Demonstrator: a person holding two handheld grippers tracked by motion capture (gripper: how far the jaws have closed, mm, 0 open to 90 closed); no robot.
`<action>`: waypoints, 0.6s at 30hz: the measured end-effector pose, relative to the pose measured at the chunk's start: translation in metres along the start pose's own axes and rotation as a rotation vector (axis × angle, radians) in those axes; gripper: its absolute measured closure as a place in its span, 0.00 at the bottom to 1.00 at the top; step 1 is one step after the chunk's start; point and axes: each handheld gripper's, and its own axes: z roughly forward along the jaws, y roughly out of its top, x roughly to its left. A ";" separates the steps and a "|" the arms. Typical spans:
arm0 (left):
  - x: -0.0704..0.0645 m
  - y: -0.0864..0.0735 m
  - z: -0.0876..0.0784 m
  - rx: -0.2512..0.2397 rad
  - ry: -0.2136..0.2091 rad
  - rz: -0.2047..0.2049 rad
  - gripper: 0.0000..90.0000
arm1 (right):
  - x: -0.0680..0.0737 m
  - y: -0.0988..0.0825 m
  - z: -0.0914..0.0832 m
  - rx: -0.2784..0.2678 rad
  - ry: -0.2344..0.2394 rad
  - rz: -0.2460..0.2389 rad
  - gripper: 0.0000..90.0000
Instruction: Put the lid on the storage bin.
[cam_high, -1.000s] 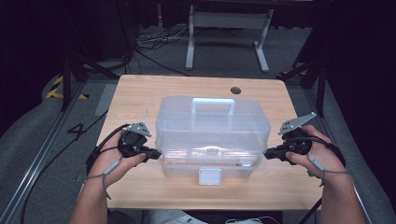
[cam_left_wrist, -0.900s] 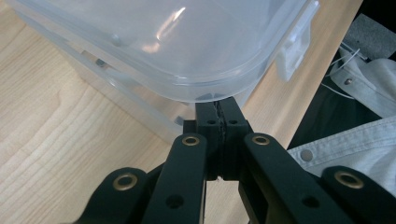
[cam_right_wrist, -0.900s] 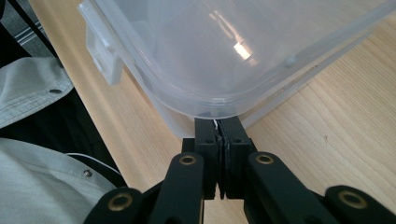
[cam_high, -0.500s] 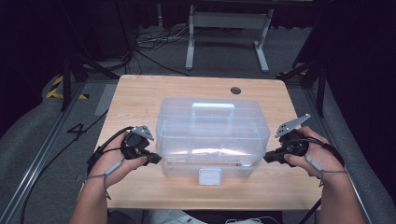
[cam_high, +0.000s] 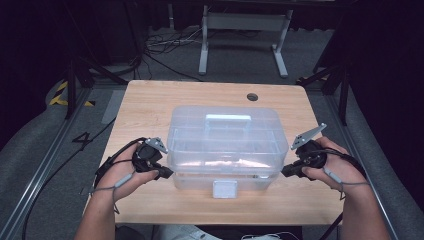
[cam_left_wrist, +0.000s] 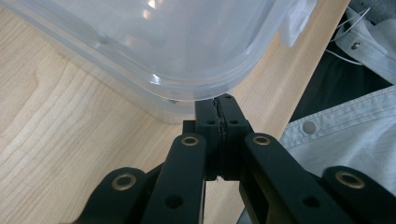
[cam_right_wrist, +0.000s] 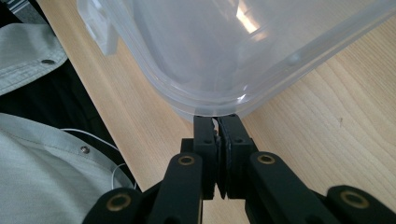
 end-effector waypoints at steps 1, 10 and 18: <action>0.000 0.000 0.000 0.006 0.002 0.005 0.99 | 0.000 0.000 0.001 0.005 0.000 0.002 0.96; -0.001 0.001 0.002 0.027 0.000 0.018 0.99 | 0.001 0.001 0.004 0.027 0.004 0.002 0.95; 0.000 0.001 0.005 0.044 -0.003 0.026 1.00 | 0.001 0.001 0.006 0.040 0.016 -0.005 0.95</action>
